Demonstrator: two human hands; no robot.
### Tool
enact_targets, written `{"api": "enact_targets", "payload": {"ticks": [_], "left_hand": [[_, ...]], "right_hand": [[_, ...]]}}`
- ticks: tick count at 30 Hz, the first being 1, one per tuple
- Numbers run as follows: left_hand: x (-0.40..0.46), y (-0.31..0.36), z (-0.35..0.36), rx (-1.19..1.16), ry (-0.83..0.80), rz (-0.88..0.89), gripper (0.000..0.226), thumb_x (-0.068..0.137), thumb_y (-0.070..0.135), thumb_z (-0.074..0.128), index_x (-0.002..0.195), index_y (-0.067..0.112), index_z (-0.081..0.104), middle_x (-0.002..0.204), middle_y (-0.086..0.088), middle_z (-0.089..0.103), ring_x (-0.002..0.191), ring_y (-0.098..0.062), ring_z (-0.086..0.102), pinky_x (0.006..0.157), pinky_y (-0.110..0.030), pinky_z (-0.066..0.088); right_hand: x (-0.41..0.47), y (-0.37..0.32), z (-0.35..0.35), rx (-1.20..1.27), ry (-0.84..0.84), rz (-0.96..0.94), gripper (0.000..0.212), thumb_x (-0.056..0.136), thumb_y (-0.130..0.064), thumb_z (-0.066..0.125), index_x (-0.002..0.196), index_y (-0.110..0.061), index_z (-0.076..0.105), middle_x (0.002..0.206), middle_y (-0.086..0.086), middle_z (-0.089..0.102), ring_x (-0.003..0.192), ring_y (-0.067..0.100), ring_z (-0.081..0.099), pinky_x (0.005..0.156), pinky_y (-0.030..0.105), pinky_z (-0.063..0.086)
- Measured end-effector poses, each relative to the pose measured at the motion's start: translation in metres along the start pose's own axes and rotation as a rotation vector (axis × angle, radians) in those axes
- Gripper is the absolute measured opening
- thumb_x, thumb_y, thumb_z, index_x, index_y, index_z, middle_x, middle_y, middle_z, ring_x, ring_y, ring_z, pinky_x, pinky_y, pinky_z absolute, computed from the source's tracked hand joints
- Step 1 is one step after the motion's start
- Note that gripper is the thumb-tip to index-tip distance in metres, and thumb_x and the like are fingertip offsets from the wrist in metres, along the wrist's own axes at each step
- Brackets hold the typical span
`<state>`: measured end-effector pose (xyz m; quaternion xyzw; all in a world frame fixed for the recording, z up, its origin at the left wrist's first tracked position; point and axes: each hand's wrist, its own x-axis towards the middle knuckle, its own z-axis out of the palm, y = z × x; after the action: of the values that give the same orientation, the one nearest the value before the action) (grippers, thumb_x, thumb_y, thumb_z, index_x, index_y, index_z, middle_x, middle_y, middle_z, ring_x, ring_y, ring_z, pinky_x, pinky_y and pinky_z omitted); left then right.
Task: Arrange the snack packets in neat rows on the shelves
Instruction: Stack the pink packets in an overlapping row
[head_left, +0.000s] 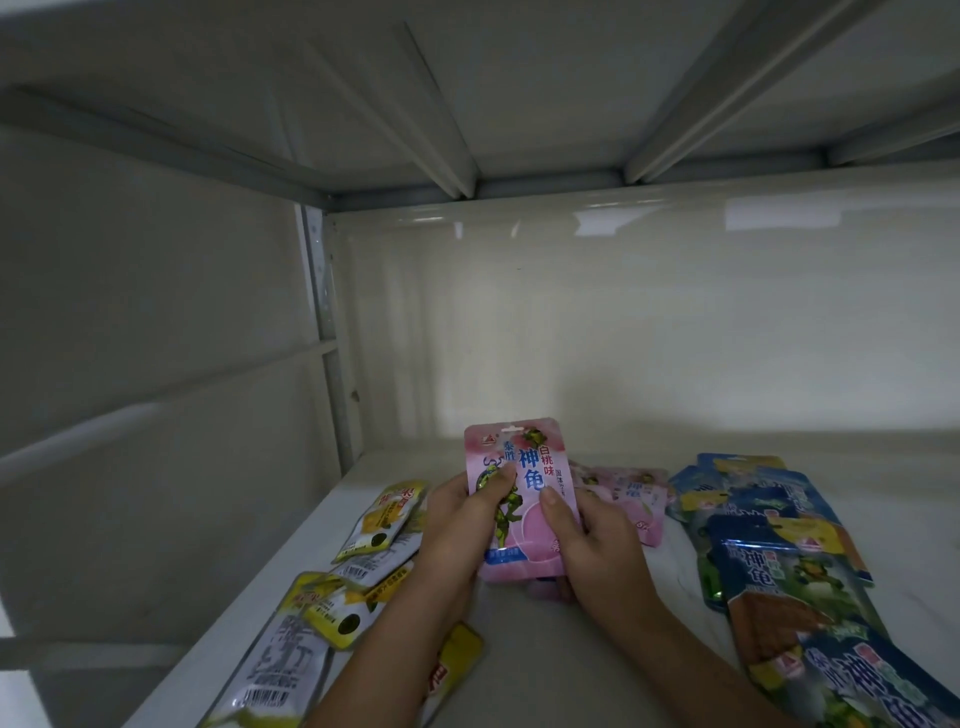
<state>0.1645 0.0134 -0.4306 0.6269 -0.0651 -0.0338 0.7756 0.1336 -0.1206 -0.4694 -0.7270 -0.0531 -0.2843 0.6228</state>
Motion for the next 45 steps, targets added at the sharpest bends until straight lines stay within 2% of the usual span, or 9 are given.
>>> {"api": "enact_targets", "payload": {"ticks": [3, 8, 10, 18, 24, 34, 37, 41, 45], "left_hand": [[0.000, -0.001, 0.002, -0.003, -0.067, -0.072, 0.024, 0.099, 0.021, 0.070, 0.116, 0.005, 0.073, 0.100, -0.015, 0.081, 0.093, -0.035, 0.079, 0.092, -0.055, 0.061], [-0.003, -0.002, 0.003, 0.004, -0.174, -0.058, 0.026, 0.098, 0.019, 0.069, 0.121, 0.007, 0.071, 0.108, -0.015, 0.080, 0.099, -0.035, 0.078, 0.091, -0.052, 0.062], [-0.004, -0.004, 0.004, 0.045, -0.165, -0.014, 0.021, 0.100, 0.014, 0.068, 0.118, 0.007, 0.075, 0.107, -0.014, 0.080, 0.096, -0.033, 0.078, 0.080, -0.045, 0.065], [-0.002, -0.009, 0.006, 0.100, -0.085, 0.047, 0.021, 0.104, 0.006, 0.059, 0.115, 0.000, 0.075, 0.101, -0.014, 0.081, 0.087, -0.026, 0.079, 0.065, -0.029, 0.061], [-0.006, -0.007, 0.005, 0.066, -0.145, 0.009, 0.019, 0.100, 0.008, 0.065, 0.116, 0.003, 0.076, 0.104, -0.015, 0.080, 0.095, -0.032, 0.079, 0.074, -0.037, 0.063], [-0.003, -0.005, 0.001, 0.111, -0.117, 0.141, 0.018, 0.101, 0.005, 0.063, 0.112, 0.005, 0.077, 0.100, -0.010, 0.081, 0.089, -0.025, 0.079, 0.070, -0.028, 0.062], [-0.002, -0.005, -0.001, 0.083, -0.116, 0.129, 0.016, 0.097, 0.006, 0.069, 0.111, 0.005, 0.078, 0.101, -0.013, 0.081, 0.095, -0.031, 0.078, 0.080, -0.036, 0.065], [0.001, 0.000, -0.006, 0.015, -0.131, 0.082, 0.020, 0.089, 0.004, 0.077, 0.110, 0.003, 0.077, 0.104, -0.016, 0.080, 0.094, -0.032, 0.079, 0.080, -0.039, 0.064], [0.001, 0.001, -0.008, 0.019, -0.094, 0.098, 0.014, 0.091, -0.001, 0.074, 0.104, 0.003, 0.079, 0.099, -0.016, 0.081, 0.091, -0.033, 0.079, 0.079, -0.039, 0.065]], "right_hand": [[0.003, 0.008, 0.002, -0.056, 0.055, -0.009, 0.036, 0.104, -0.030, 0.055, 0.085, -0.003, 0.070, 0.076, 0.007, 0.075, 0.071, 0.015, 0.073, 0.061, 0.029, 0.058], [0.003, 0.011, 0.000, -0.061, 0.176, -0.053, 0.034, 0.106, -0.027, 0.053, 0.083, -0.007, 0.068, 0.073, 0.006, 0.073, 0.067, 0.011, 0.071, 0.056, 0.024, 0.056], [0.004, 0.011, -0.001, -0.052, 0.223, -0.056, 0.033, 0.103, -0.031, 0.056, 0.083, -0.008, 0.069, 0.073, 0.004, 0.073, 0.068, 0.009, 0.070, 0.056, 0.019, 0.053], [0.004, 0.007, -0.001, 0.085, 0.125, 0.038, 0.014, 0.102, -0.021, 0.064, 0.107, -0.018, 0.077, 0.094, -0.001, 0.080, 0.083, 0.007, 0.076, 0.067, 0.016, 0.055], [0.004, 0.003, -0.001, 0.156, 0.147, 0.071, 0.017, 0.105, -0.022, 0.060, 0.106, -0.018, 0.076, 0.095, 0.000, 0.080, 0.088, 0.008, 0.075, 0.071, 0.012, 0.053], [0.006, 0.005, 0.000, 0.111, 0.152, 0.038, 0.020, 0.104, -0.026, 0.059, 0.092, -0.021, 0.074, 0.083, -0.007, 0.078, 0.076, 0.003, 0.073, 0.065, 0.013, 0.052], [0.007, 0.006, -0.002, 0.068, 0.174, 0.015, 0.027, 0.106, -0.021, 0.055, 0.087, -0.014, 0.073, 0.076, -0.002, 0.075, 0.070, 0.000, 0.068, 0.063, 0.010, 0.048], [0.006, 0.007, -0.001, 0.079, 0.174, 0.017, 0.032, 0.108, -0.021, 0.050, 0.087, -0.015, 0.073, 0.078, 0.005, 0.075, 0.072, 0.013, 0.071, 0.064, 0.018, 0.055], [0.005, 0.005, 0.000, 0.103, 0.148, 0.029, 0.027, 0.107, -0.019, 0.053, 0.088, -0.012, 0.070, 0.052, -0.003, 0.062, 0.043, 0.007, 0.054, 0.047, 0.021, 0.044]]}}
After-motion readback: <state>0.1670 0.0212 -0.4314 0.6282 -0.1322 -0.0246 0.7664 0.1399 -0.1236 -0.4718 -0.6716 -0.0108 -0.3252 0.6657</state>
